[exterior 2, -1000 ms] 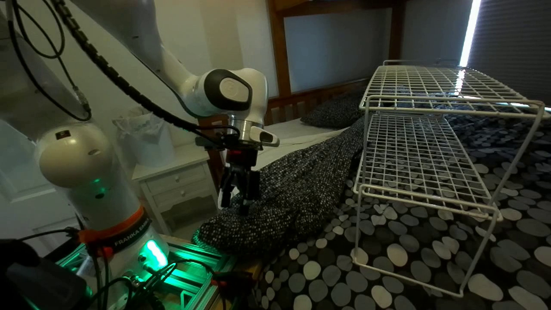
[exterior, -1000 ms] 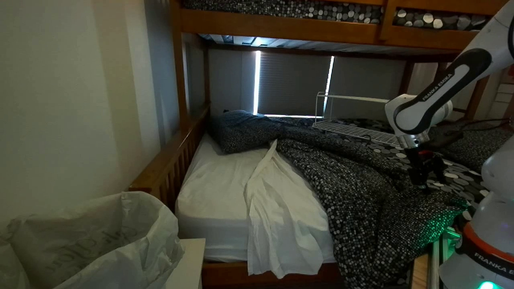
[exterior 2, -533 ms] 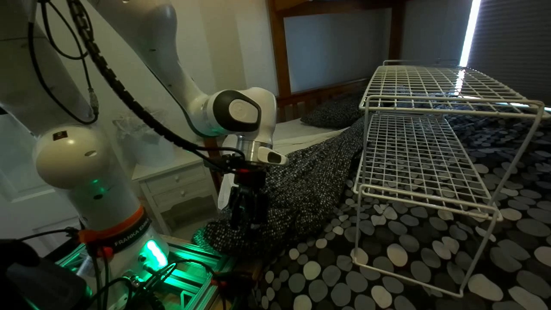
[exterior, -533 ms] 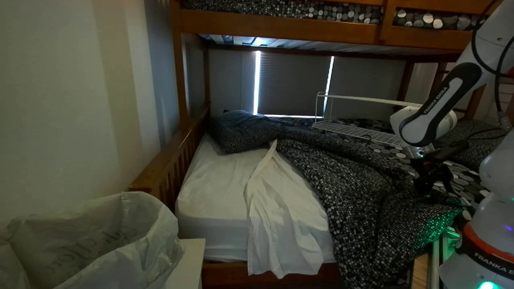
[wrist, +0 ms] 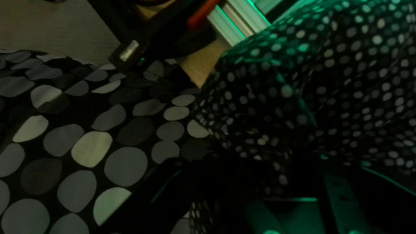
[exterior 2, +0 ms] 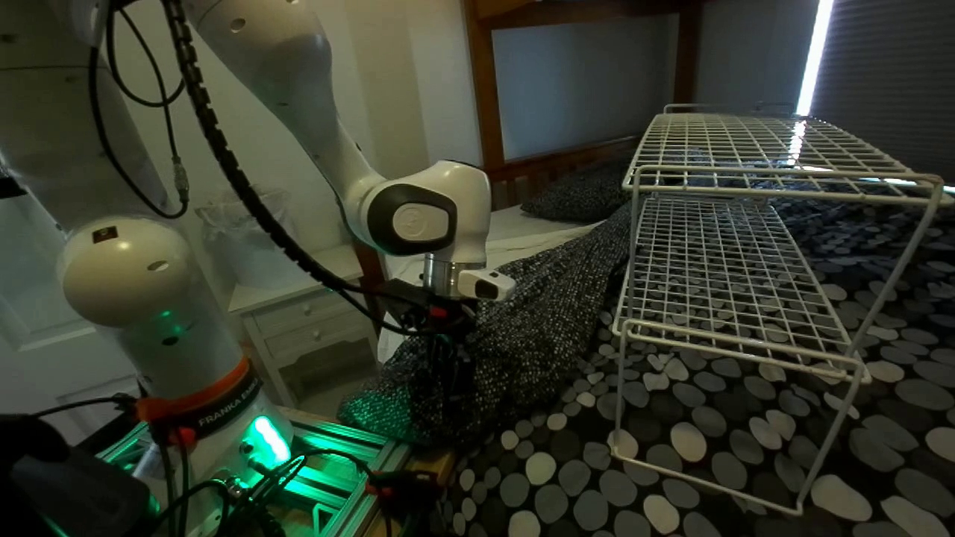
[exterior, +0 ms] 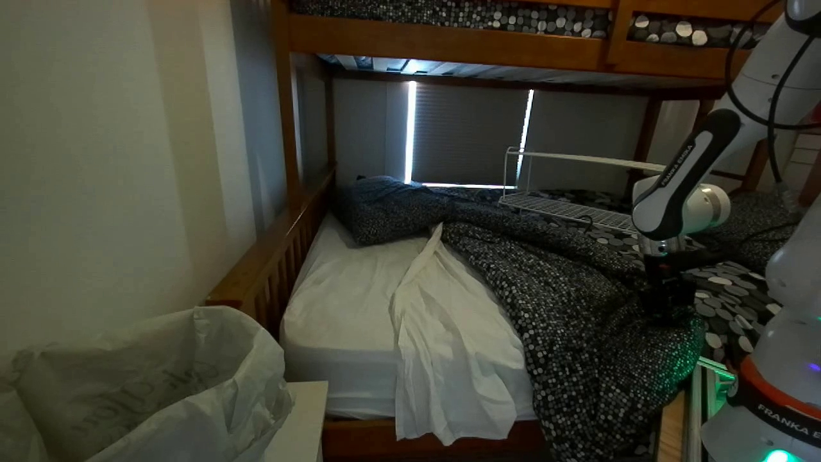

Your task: Pull the black blanket to cover the top left side of the bed

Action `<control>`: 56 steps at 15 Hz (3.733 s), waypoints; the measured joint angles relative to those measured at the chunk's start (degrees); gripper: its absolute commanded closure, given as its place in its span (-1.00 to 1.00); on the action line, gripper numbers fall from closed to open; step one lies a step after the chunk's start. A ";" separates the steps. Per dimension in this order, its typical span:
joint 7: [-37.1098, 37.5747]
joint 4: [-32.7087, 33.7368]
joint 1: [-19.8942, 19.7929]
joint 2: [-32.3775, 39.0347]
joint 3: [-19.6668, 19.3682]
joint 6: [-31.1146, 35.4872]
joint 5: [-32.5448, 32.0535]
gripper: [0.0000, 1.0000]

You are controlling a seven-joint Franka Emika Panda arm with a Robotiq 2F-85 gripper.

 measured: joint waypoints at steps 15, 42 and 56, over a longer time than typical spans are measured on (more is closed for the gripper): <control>-0.78 0.35 5.90 -21.48 12.36 -1.43 -1.59 0.97; 2.16 18.03 25.41 -23.25 41.72 0.83 -8.31 0.97; 0.81 49.57 41.31 11.45 44.45 1.64 -21.39 0.97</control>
